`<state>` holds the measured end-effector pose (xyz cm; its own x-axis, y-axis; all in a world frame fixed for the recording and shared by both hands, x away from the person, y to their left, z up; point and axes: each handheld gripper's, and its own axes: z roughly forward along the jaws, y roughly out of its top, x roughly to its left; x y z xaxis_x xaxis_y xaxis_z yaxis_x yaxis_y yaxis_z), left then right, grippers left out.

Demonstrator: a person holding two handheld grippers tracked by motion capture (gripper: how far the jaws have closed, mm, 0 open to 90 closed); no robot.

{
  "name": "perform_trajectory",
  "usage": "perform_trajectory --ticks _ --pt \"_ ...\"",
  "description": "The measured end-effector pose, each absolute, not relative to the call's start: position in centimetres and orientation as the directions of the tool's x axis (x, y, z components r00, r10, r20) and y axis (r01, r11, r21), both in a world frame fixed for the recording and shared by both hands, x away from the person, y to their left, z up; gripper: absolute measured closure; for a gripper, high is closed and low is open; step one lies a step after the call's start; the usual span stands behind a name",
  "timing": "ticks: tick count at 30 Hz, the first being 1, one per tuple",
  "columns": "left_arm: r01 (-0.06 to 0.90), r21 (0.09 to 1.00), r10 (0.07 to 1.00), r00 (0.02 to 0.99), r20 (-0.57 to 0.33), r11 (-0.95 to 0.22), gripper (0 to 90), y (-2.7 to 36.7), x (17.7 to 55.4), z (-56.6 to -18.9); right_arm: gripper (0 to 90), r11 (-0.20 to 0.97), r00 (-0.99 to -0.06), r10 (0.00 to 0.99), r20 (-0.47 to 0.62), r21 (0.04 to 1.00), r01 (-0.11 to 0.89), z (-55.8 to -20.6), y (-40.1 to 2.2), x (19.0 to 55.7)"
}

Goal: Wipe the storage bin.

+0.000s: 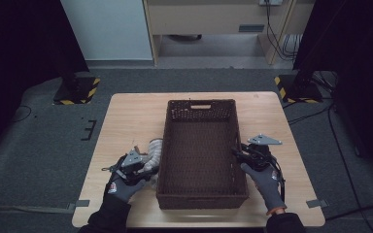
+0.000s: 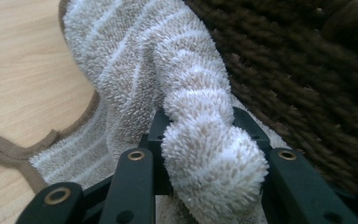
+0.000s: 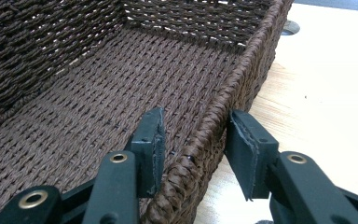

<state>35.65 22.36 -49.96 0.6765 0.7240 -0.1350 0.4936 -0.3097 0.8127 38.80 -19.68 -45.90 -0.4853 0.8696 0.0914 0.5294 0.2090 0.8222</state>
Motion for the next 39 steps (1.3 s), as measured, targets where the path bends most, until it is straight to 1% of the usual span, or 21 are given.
perform_trajectory --ticks 1,4,7,10,11,14,16,20,22,23,26,29,34,36,39 --pt "0.490 0.816 0.724 0.677 -0.133 -0.308 64.0 22.5 35.6 -49.8 57.8 0.208 -0.484 0.870 0.092 0.822 0.530 -45.9 -19.7 38.8" --pt "0.469 0.857 0.722 0.667 -0.184 -0.214 64.1 23.1 35.3 -48.4 59.0 0.204 -0.477 0.874 0.092 0.822 0.532 -45.9 -19.6 38.7" --pt "0.421 0.894 0.713 0.674 -0.193 -0.156 64.1 23.3 34.8 -46.5 62.1 0.207 -0.456 0.887 0.075 0.818 0.537 -45.8 -19.2 38.7" --pt "0.382 0.907 0.715 0.684 -0.147 -0.179 64.1 23.2 34.3 -45.3 66.1 0.206 -0.425 0.904 0.052 0.819 0.536 -45.6 -18.7 38.8" --pt "0.378 0.908 0.713 0.686 -0.145 -0.178 64.2 23.3 34.1 -45.1 67.3 0.198 -0.413 0.909 0.050 0.821 0.535 -45.6 -18.5 38.9" --pt "0.369 0.910 0.708 0.693 -0.133 -0.189 64.1 23.6 33.5 -44.9 67.2 0.181 -0.409 0.910 0.069 0.821 0.542 -45.7 -18.6 39.1" --pt "0.371 0.903 0.706 0.698 -0.119 -0.215 64.2 23.6 33.3 -45.2 67.2 0.182 -0.409 0.910 0.068 0.822 0.540 -45.7 -18.6 39.3" --pt "0.395 0.870 0.704 0.705 -0.080 -0.296 64.1 22.4 33.7 -47.2 66.9 0.183 -0.411 0.909 0.067 0.823 0.538 -45.7 -18.6 39.3" --pt "0.426 0.857 0.713 0.693 -0.105 -0.289 64.0 22.4 34.0 -48.3 66.6 0.183 -0.413 0.908 0.067 0.824 0.536 -45.7 -18.7 39.3" --pt "0.438 0.852 0.716 0.689 -0.112 -0.288 64.0 22.4 34.1 -48.7 66.3 0.182 -0.415 0.907 0.069 0.825 0.535 -45.7 -18.7 39.3" --pt "0.461 0.823 0.721 0.686 -0.093 -0.333 64.0 22.1 34.3 -49.8 65.2 0.177 -0.414 0.907 0.075 0.825 0.536 -45.7 -18.7 39.3" --pt "0.462 0.829 0.726 0.680 -0.103 -0.314 64.0 22.4 34.3 -49.6 60.3 0.184 -0.411 0.909 0.062 0.827 0.531 -45.7 -18.8 39.3" --pt "0.425 0.882 0.735 0.662 -0.150 -0.203 64.0 24.1 33.3 -47.3 50.7 0.180 -0.444 0.892 0.080 0.839 0.513 -45.3 -19.5 38.8" --pt "0.403 0.902 0.725 0.667 -0.173 -0.156 63.8 24.4 32.6 -46.3 49.6 0.190 -0.470 0.879 0.083 0.841 0.506 -45.1 -19.9 38.4" --pt "0.386 0.910 0.701 0.691 -0.176 -0.152 63.7 24.0 31.3 -45.8 49.7 0.212 -0.498 0.863 0.083 0.835 0.507 -44.8 -20.2 37.7"
